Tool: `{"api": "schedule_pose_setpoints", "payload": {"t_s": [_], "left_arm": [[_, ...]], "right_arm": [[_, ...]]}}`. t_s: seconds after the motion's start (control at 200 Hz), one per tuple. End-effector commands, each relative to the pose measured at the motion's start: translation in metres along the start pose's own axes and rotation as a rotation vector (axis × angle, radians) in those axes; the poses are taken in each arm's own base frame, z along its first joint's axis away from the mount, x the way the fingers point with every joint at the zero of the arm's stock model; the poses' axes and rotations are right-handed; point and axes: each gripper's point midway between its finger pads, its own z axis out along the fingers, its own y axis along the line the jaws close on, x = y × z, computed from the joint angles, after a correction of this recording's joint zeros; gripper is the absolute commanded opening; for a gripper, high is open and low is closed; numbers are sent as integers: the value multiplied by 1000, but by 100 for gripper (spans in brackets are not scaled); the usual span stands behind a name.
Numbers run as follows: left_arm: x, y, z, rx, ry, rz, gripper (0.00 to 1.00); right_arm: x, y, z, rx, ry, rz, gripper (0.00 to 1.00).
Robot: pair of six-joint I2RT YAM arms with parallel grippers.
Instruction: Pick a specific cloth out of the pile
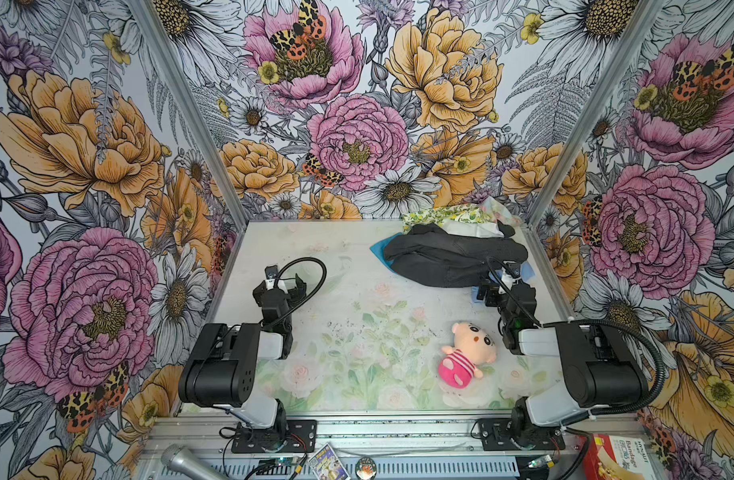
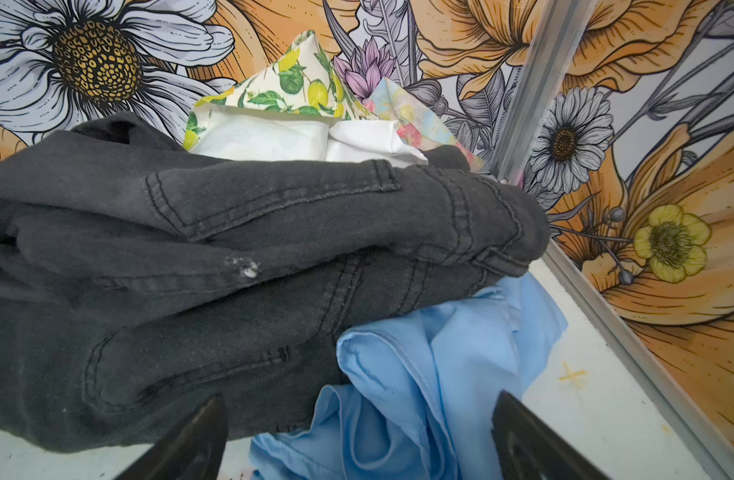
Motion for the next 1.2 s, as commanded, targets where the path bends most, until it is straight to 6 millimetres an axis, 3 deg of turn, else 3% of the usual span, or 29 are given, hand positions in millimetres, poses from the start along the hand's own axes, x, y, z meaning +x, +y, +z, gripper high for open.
{"api": "schedule_pose_setpoints", "payload": {"t_s": [0.0,1.191], "left_arm": [[-11,-4,1,26,-30,-10,99],[-12,-2,1,0,-34,-12,99]], "right_arm": [[-8,0,1,-5,-27,0,99],[-9,-4,0,7,-33,14,100]]}}
